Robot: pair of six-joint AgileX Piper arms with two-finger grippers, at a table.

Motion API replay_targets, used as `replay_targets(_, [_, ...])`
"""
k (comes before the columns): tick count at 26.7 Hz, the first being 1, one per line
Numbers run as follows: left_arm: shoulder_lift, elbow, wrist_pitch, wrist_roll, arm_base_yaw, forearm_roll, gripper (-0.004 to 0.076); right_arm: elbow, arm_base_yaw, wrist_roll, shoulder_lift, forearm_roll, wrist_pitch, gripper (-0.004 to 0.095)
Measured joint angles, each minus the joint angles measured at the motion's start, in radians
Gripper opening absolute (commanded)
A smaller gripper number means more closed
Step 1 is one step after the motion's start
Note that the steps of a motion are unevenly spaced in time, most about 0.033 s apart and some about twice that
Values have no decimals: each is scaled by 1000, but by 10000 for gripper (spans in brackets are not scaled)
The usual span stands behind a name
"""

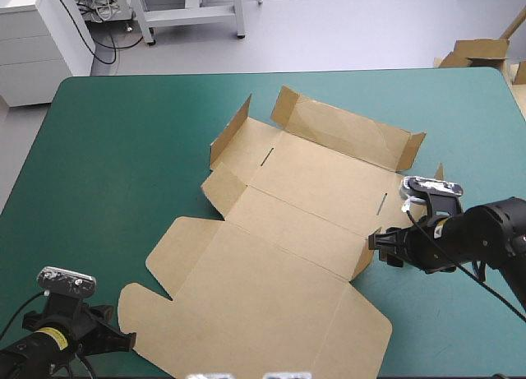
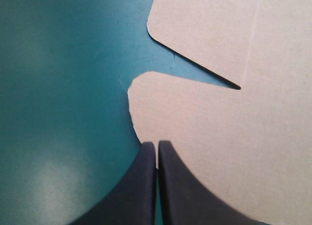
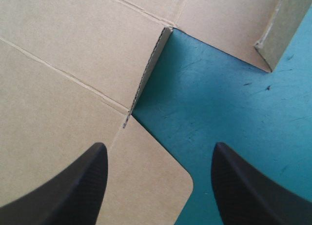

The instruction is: Fold the box

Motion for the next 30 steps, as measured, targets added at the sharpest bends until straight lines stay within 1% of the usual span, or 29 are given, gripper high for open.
replay_targets(4, [0, 0, 0, 0, 0, 0, -8, 0, 0, 3, 88, 61, -34, 574])
replay_targets(12, [0, 0, 0, 0, 0, 0, -8, 0, 0, 3, 246, 70, -96, 574])
replay_targets(15, [0, 0, 0, 0, 0, 0, -8, 0, 0, 3, 303, 93, -117, 574])
replay_targets(20, [0, 0, 0, 0, 0, 0, -8, 0, 0, 3, 376, 109, -125, 562])
replay_targets(23, [0, 0, 0, 0, 0, 0, -8, 0, 0, 3, 395, 113, -127, 472])
replay_targets(24, [0, 0, 0, 0, 0, 0, -8, 0, 0, 3, 396, 114, -128, 422])
replay_targets(30, [0, 0, 0, 0, 0, 0, -8, 0, 0, 3, 397, 113, -128, 55])
